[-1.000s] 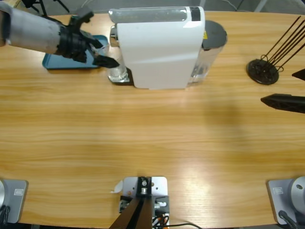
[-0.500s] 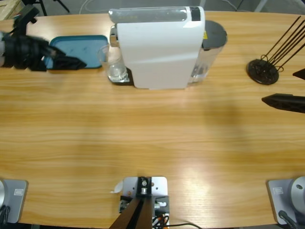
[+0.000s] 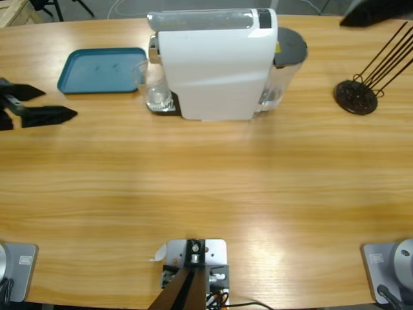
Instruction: Pour coffee
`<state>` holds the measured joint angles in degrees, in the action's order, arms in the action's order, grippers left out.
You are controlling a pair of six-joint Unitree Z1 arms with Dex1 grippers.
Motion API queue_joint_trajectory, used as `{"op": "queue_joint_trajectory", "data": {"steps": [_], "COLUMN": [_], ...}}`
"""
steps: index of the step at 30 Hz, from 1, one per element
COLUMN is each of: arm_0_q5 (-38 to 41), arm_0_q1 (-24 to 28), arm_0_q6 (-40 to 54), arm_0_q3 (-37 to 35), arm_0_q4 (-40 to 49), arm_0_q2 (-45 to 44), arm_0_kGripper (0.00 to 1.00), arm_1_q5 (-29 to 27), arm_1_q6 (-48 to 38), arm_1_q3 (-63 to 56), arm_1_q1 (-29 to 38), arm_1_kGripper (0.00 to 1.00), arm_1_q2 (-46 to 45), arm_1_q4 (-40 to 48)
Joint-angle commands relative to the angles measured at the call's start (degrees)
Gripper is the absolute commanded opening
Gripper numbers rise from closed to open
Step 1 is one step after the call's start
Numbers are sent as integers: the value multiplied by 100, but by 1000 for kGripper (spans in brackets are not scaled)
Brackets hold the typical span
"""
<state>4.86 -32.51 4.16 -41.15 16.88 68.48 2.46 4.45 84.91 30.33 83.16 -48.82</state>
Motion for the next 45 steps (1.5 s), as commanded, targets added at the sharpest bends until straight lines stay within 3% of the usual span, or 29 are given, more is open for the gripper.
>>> {"op": "queue_joint_trajectory", "data": {"steps": [1,8,16,45], "arm_0_q5": [-660,-705,-697,-677], "arm_0_q1": [-89,-89,-89,-89], "arm_0_q6": [22,-73,-82,-82], "arm_0_q3": [2,25,2,2], "arm_0_q4": [119,45,35,35], "arm_0_q2": [92,253,350,359], "arm_0_kGripper": [982,992,1000,1000], "arm_1_q5": [134,88,21,18], "arm_1_q6": [285,397,434,332], "arm_1_q3": [1745,2949,3682,3404], "arm_1_q1": [-223,127,310,456], "arm_1_kGripper": [0,0,0,0], "arm_1_q2": [1621,2596,3117,3287], "arm_1_q4": [-896,-1576,-1947,-1938]}}
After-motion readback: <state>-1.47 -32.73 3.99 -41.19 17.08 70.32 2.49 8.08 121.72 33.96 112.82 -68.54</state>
